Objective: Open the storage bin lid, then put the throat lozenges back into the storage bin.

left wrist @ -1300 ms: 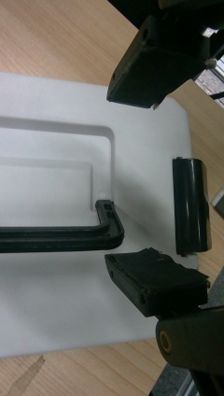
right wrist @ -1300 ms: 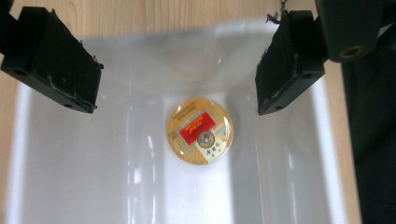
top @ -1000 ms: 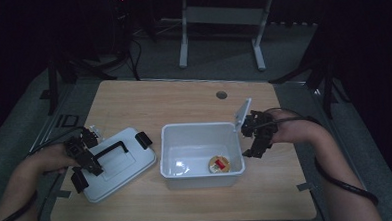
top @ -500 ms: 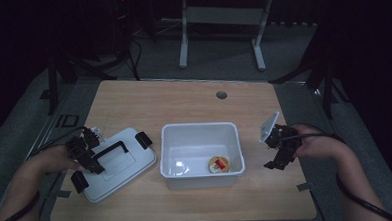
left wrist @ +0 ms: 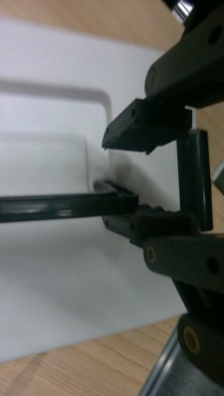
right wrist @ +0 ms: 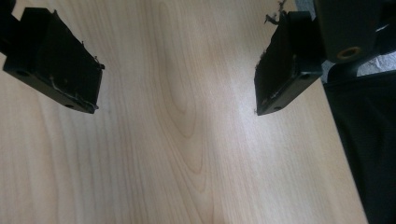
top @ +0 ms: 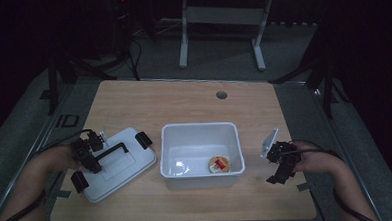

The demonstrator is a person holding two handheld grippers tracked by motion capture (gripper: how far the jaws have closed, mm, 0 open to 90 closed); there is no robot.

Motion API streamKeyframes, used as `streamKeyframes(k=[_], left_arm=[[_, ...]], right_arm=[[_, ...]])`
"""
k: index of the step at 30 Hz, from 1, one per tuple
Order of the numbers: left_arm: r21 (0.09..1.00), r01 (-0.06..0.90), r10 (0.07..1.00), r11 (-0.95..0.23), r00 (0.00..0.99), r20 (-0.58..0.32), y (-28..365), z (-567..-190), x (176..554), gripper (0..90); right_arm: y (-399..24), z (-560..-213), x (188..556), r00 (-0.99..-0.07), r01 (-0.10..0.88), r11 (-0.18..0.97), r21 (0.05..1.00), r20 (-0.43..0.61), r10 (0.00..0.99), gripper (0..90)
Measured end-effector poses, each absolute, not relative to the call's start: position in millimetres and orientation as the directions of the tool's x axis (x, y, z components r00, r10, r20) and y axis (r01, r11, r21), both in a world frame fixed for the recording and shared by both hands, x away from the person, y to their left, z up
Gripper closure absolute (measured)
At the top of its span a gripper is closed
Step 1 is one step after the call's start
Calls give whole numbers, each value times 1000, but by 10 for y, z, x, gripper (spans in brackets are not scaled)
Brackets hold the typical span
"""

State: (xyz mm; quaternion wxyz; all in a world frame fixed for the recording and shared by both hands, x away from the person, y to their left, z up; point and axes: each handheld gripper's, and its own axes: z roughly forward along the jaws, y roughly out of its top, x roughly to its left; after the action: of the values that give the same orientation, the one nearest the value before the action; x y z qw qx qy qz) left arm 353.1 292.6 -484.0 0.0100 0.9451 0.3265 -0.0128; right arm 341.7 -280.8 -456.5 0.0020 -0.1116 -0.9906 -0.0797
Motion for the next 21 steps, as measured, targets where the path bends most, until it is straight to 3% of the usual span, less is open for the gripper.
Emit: streamKeyframes(k=[17, 21], left_arm=[[-7, 645, 644, -764, 762, -69, 2940, -4922, 3584, 825], [-12, 656, 654, -755, 752, -80, 2948, -4919, 3597, 829]], right_arm=[[-2854, -4804, 3390, -973, 228, 963, 142, 1, 230, 151], [-2855, -4839, 3378, -972, 232, 963, 137, 9, 233, 152]])
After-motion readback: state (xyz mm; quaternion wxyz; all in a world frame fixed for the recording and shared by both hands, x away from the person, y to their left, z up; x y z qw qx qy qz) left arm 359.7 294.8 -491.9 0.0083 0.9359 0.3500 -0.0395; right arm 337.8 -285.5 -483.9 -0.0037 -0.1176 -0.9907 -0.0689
